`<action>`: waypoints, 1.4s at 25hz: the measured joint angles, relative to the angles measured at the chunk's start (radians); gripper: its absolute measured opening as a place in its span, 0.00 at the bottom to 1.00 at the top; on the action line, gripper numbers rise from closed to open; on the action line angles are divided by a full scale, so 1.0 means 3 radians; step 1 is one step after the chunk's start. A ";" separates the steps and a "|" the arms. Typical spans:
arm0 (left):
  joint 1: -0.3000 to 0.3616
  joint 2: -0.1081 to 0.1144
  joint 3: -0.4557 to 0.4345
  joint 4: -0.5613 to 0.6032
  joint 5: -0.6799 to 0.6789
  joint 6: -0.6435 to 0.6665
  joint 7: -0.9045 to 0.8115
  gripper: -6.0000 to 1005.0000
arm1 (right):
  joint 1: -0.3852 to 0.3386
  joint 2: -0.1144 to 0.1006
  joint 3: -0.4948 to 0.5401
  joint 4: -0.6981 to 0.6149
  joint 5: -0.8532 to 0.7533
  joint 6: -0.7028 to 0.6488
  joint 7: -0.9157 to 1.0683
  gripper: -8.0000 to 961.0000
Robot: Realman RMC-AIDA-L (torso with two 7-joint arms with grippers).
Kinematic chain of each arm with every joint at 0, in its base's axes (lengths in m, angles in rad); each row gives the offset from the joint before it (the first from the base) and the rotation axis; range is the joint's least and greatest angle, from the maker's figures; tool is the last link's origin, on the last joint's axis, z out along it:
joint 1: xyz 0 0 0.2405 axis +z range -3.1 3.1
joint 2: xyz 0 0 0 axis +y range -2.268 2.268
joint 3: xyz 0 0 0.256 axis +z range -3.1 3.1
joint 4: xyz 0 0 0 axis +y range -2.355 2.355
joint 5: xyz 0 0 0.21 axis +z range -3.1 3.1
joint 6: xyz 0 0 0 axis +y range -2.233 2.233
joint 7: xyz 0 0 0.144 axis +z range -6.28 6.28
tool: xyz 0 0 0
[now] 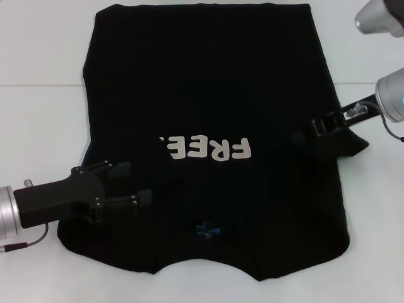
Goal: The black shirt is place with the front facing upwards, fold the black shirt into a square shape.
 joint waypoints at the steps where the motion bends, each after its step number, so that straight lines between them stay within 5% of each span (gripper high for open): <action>1: 0.0001 -0.0001 0.0000 0.0000 0.0000 0.0000 0.0001 0.87 | -0.0040 -0.0014 0.0004 0.0026 0.0170 0.0000 -0.0047 0.06; 7: 0.0003 -0.0005 0.0001 -0.0031 0.0000 0.0000 0.0007 0.87 | -0.0309 -0.0087 0.0086 0.0185 0.0809 0.0123 -0.0242 0.18; 11: 0.0004 -0.0002 0.0000 -0.0037 0.0000 0.0000 0.0009 0.87 | -0.0465 -0.0126 0.0293 0.0218 0.0830 0.0184 -0.0218 0.38; 14: 0.0002 -0.0006 0.0000 -0.0042 0.0000 0.0002 0.0007 0.87 | -0.0573 -0.0232 0.0454 0.0342 0.0817 0.0243 -0.0081 0.52; 18: -0.0004 -0.0008 0.0003 -0.0043 0.0000 0.0003 -0.0004 0.87 | -0.0613 -0.0472 0.0440 0.0588 0.0669 0.0383 0.0362 0.69; 21: -0.0005 -0.0007 0.0009 -0.0043 0.0000 0.0003 -0.0004 0.87 | -0.0568 -0.0570 0.0435 0.0646 0.0418 0.0424 0.0574 0.74; 27: -0.0010 -0.0006 0.0051 -0.0043 0.0000 0.0003 -0.0009 0.87 | -0.0391 -0.0576 0.0435 0.0636 0.0033 0.0582 0.0749 0.77; 35: -0.0012 -0.0006 0.0062 -0.0043 0.0000 -0.0001 -0.0012 0.87 | -0.0195 -0.0446 0.0366 0.0810 -0.0165 0.0889 0.0709 0.77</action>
